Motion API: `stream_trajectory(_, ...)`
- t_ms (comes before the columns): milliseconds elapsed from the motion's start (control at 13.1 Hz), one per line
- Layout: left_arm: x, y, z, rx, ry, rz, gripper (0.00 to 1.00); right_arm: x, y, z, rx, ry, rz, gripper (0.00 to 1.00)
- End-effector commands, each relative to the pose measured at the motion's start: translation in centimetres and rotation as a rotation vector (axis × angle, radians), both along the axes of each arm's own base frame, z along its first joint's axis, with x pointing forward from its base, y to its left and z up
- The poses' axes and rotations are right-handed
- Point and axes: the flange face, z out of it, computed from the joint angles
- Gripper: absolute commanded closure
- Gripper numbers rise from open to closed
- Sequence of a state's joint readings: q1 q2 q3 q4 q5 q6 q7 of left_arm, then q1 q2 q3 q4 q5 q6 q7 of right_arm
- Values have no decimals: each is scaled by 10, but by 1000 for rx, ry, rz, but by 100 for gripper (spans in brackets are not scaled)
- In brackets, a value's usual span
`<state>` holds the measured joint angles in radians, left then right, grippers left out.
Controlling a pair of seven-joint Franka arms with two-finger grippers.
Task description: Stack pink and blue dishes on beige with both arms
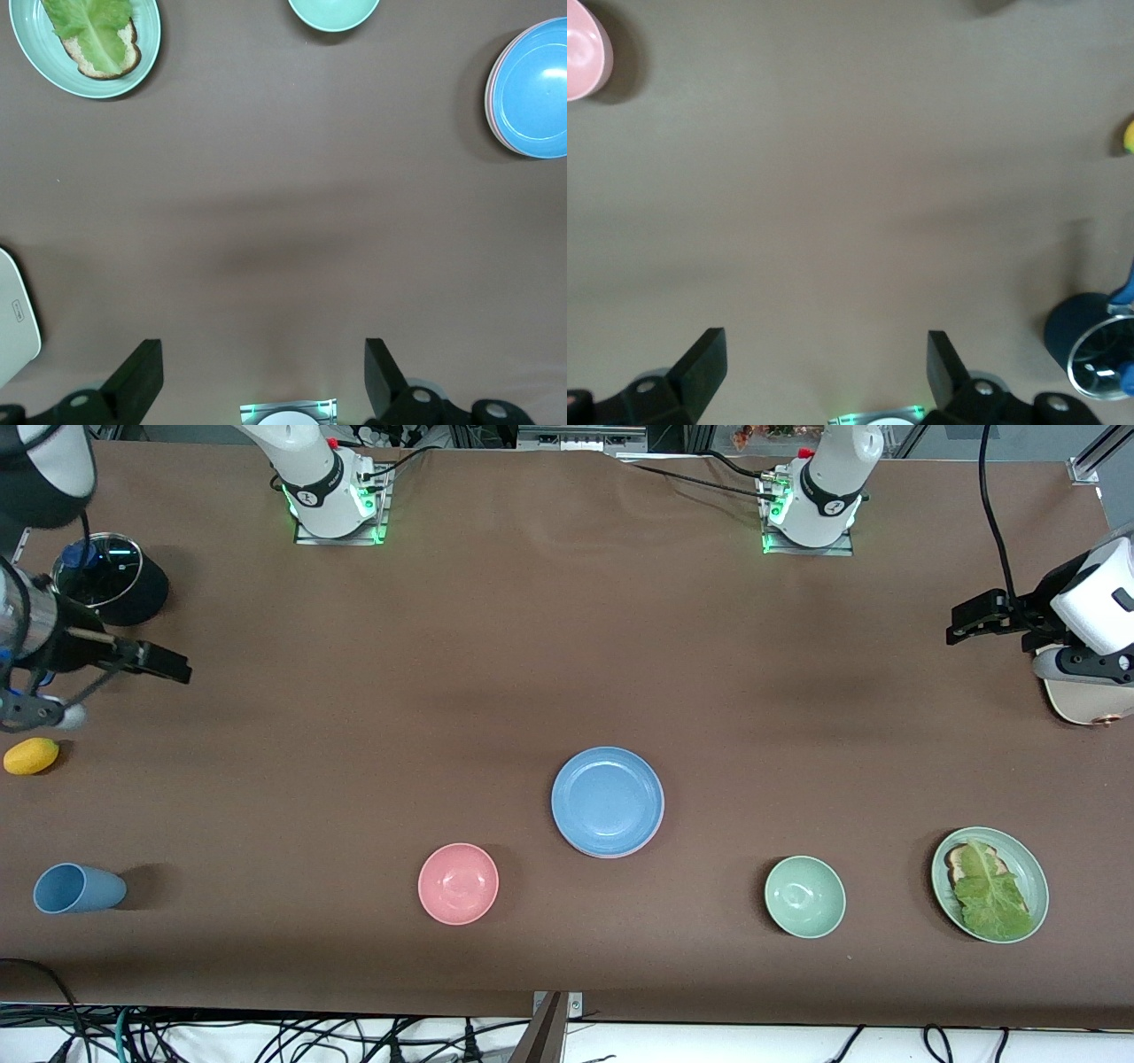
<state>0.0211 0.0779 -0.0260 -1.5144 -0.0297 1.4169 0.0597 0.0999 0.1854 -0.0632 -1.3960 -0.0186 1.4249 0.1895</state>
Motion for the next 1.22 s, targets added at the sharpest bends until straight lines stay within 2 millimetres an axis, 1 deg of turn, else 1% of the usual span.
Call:
stream_trajectory(0,1,-1,1,-8,-9,7,0,-38,-8,0,-19,-36,0,0)
stream_trajectory(76,1,-1,1,-9,-9,7,0,-46,-10,-6,-7,-63,-7,0)
stream_trajectory(228,1,0,1,-9,-9,8,0,-50,-15,-6,6,-98,-13,0)
stream_trajectory(381,1,0,1,-7,-9,8,0,-49,-25,-5,8,-99,-18,0)
stream_trajectory(533,1,0,1,-7,-11,8,0,-47,-25,-1,12,-107,15,0)
stream_trajectory(762,1,0,1,-7,-11,8,0,-45,-24,4,14,-105,21,0)
stream_trajectory(914,1,0,1,-7,-11,8,0,-44,-23,4,15,-101,22,0)
stream_trajectory(990,1,-1,1,-8,-11,5,0,-44,-33,2,14,-95,1,0)
stream_trajectory(1142,2,-1,1,-8,-13,7,0,-42,-35,-1,17,-86,-4,0)
